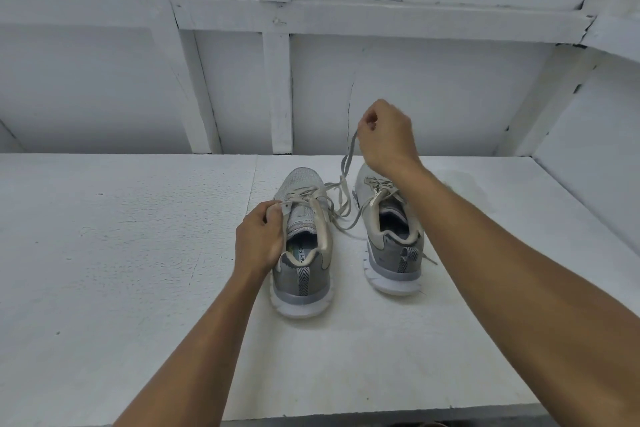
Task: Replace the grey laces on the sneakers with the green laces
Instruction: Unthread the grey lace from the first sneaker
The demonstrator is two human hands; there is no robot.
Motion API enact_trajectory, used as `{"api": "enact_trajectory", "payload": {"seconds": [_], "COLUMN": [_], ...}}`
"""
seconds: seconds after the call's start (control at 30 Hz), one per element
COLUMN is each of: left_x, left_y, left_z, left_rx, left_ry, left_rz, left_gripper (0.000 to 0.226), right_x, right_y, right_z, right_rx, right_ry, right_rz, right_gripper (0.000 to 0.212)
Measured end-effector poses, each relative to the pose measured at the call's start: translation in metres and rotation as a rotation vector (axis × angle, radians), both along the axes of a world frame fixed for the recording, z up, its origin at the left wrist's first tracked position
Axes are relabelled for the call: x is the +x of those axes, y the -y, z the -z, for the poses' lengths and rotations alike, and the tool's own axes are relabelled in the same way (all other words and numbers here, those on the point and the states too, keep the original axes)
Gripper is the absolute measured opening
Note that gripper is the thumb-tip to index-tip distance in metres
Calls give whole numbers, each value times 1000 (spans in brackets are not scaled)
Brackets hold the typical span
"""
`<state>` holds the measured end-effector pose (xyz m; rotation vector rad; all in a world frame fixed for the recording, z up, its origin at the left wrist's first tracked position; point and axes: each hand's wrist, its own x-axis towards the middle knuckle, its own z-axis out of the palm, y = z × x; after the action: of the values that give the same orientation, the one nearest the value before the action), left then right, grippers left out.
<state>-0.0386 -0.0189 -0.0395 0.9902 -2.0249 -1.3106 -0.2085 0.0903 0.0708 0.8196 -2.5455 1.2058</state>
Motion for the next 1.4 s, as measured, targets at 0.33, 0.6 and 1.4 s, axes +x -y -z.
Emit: {"api": "enact_trajectory", "payload": {"seconds": [0.33,0.6,1.4], "left_x": [-9,-43,-50], "left_y": [14,24,24], "left_z": [-34,-62,-48], "left_rx": [-239,-439,-571], "left_ry": [251,537,533], "left_rz": [272,557,594], "left_gripper": [30,23,28], "right_x": [70,90,102], "right_y": [-7,-2,3], "right_z": [36,84,94], "right_rx": [405,179,11], "right_ry": [246,421,451], "right_rz": [-227,-118,30], "right_gripper": [36,36,31]}}
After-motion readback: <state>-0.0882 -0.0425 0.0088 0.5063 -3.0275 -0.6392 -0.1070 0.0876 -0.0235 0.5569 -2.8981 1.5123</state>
